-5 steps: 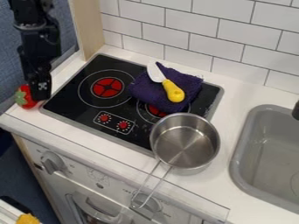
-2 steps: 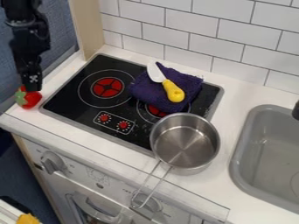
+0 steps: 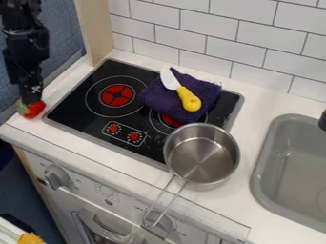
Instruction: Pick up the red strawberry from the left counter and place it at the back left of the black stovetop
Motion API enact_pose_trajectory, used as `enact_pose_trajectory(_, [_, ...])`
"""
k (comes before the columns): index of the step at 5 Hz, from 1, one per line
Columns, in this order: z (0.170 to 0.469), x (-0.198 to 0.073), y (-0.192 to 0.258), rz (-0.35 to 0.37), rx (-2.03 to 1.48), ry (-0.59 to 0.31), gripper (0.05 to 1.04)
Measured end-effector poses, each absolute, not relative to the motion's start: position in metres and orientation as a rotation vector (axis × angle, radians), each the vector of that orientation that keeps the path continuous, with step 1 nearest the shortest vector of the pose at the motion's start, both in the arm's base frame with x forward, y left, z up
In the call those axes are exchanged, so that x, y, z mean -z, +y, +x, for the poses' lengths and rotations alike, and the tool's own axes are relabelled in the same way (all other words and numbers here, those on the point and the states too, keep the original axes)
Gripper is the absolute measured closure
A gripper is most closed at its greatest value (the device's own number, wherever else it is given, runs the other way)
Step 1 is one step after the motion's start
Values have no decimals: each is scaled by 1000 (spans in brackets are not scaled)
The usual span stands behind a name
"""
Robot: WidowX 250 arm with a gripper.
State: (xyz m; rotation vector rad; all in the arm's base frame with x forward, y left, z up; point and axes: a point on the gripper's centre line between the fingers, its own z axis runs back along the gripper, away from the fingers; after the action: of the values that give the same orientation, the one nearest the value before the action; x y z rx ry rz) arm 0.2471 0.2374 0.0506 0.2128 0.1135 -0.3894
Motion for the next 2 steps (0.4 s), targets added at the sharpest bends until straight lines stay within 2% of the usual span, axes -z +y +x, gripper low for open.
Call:
enact_pose_trajectory(1, [245,-43,239,184,359,107,82])
enact_pose_trajectory(2, [249,-43,241,203,350,91,82])
